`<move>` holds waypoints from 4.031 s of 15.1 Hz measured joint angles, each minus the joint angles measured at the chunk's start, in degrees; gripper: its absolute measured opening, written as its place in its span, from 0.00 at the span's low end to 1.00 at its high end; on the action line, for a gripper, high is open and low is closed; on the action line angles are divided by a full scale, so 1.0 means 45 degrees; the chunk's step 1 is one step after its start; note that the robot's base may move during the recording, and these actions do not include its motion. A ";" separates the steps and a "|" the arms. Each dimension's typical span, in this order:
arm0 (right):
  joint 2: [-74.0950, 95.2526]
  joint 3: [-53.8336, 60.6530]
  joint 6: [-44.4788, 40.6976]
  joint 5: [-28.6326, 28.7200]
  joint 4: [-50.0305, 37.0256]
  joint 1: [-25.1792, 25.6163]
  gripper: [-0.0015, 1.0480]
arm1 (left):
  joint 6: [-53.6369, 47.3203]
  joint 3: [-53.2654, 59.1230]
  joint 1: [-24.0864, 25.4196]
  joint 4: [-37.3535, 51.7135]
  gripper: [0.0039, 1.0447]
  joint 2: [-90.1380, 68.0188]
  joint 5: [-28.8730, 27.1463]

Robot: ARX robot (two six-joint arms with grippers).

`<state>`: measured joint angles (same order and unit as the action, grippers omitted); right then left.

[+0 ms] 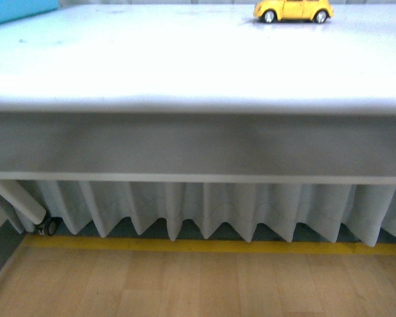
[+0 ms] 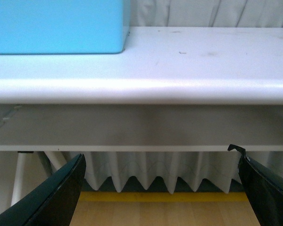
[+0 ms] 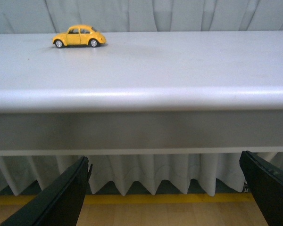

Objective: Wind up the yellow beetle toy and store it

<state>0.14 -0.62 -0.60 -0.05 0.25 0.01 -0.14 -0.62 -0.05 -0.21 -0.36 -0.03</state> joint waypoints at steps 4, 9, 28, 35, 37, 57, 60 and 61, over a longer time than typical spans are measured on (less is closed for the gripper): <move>0.0005 0.0000 0.0000 0.0000 0.0000 0.0000 0.94 | 0.0005 0.0000 0.0000 0.0000 0.94 0.0000 0.0005; 0.0005 0.0000 0.0005 0.0000 -0.0005 0.0000 0.94 | 0.0019 0.0000 0.0000 -0.0005 0.94 0.0000 0.0010; 0.0015 0.0000 0.0029 0.0005 0.0000 0.0000 0.94 | 0.0029 0.0000 0.0000 0.0000 0.94 0.0000 0.0000; 0.0015 0.0000 0.0029 0.0005 0.0000 0.0000 0.94 | 0.0029 0.0000 0.0000 0.0000 0.94 0.0000 0.0000; 0.0015 0.0000 0.0029 0.0005 0.0000 0.0000 0.94 | 0.0029 0.0000 0.0000 0.0000 0.94 0.0000 0.0000; 0.0015 0.0000 0.0029 0.0005 -0.0005 0.0000 0.94 | 0.0029 0.0000 0.0000 -0.0005 0.94 0.0000 0.0000; 0.0015 0.0000 0.0029 0.0005 -0.0005 0.0000 0.94 | 0.0029 0.0000 0.0000 0.0000 0.94 0.0000 0.0000; 0.0136 -0.0160 0.0243 0.0146 0.0670 0.0044 0.94 | 0.0029 0.0000 0.0000 -0.0005 0.94 0.0000 0.0000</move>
<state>0.75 -1.34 0.49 0.60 3.27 0.21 -0.01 -0.62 -0.05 -0.23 -0.36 -0.03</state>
